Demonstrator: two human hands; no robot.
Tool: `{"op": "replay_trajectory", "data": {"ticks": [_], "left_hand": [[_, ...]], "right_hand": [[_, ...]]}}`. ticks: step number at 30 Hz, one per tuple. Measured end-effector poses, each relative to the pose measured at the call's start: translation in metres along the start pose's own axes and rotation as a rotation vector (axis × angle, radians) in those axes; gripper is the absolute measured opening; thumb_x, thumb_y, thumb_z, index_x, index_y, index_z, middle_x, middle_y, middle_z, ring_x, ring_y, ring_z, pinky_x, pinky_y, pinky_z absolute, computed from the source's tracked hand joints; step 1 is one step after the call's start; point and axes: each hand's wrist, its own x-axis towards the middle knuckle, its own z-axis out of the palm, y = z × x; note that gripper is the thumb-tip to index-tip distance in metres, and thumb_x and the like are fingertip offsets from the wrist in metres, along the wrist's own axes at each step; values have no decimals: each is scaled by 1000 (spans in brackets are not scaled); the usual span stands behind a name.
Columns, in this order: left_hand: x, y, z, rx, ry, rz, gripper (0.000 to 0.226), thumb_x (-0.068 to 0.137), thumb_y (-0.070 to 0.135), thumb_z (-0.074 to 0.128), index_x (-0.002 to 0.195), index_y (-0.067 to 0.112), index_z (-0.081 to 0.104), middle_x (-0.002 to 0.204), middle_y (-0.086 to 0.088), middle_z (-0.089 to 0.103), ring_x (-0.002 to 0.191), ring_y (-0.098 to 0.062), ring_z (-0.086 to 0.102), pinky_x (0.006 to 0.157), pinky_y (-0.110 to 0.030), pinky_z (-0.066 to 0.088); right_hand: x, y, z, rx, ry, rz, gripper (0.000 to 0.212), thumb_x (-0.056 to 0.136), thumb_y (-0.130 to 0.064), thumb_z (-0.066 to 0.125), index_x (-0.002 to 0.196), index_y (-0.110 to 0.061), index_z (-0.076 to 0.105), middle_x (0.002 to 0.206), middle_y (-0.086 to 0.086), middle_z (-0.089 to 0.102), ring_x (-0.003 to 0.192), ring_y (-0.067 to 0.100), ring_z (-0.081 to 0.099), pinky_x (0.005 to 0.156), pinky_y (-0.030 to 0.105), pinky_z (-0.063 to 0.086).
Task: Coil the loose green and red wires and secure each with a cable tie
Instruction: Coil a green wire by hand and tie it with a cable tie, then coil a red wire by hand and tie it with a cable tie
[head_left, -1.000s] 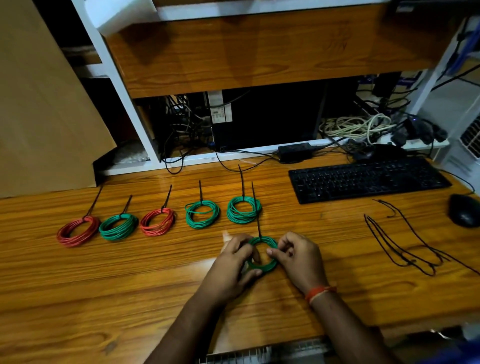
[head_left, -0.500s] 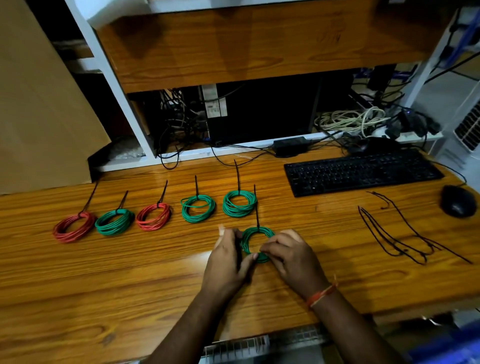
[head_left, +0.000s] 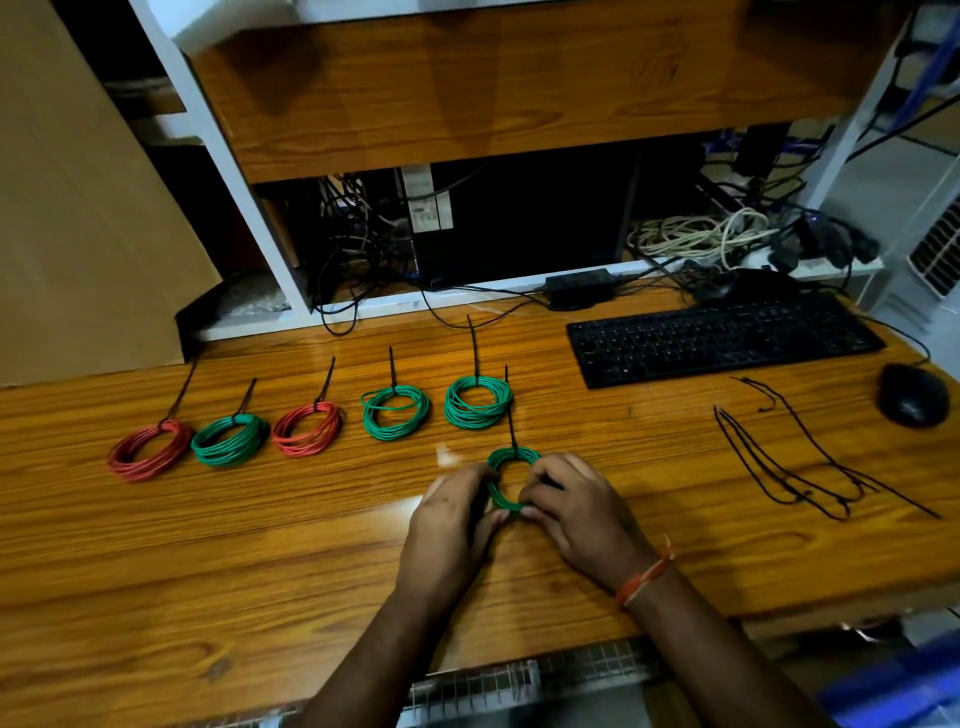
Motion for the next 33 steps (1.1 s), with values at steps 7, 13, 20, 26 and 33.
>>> {"op": "replay_trajectory", "data": {"ticks": [7, 13, 20, 26, 33], "left_hand": [[-3, 0, 8, 225, 18, 147, 39, 99, 34, 61, 136, 23, 65, 146, -3, 52, 124, -17, 50, 96, -20, 39], [0, 1, 7, 114, 27, 164, 31, 101, 20, 63, 132, 17, 64, 131, 4, 63, 120, -16, 55, 99, -29, 46], [-1, 6, -2, 43, 34, 173, 17, 104, 24, 57, 118, 19, 65, 118, 6, 63, 111, -14, 54, 92, -28, 45], [-2, 6, -3, 37, 26, 157, 24, 101, 30, 60, 123, 19, 65, 138, 5, 53, 126, -12, 47, 102, -26, 41], [-3, 8, -5, 10, 35, 114, 30, 101, 33, 59, 128, 20, 63, 139, 6, 52, 128, -11, 47, 103, -27, 42]], "right_hand": [[0, -2, -2, 46, 5, 51, 24, 104, -38, 48, 96, -21, 64, 98, -4, 56, 92, 19, 53, 71, 43, 48], [0, 2, 1, 175, -32, 107, 18, 105, -35, 46, 98, -25, 59, 97, -7, 61, 99, 18, 57, 79, 48, 50], [-1, 5, -7, 216, -51, 99, 12, 93, -33, 65, 87, -23, 70, 127, -8, 57, 133, 20, 40, 108, 36, 36], [-2, -4, -15, 289, 125, 196, 31, 90, -41, 66, 113, -20, 67, 127, -6, 54, 125, 11, 48, 100, 30, 45], [-4, -6, -11, 245, 225, 324, 33, 98, -42, 56, 115, -15, 65, 117, -2, 58, 112, 15, 57, 92, 38, 52]]}}
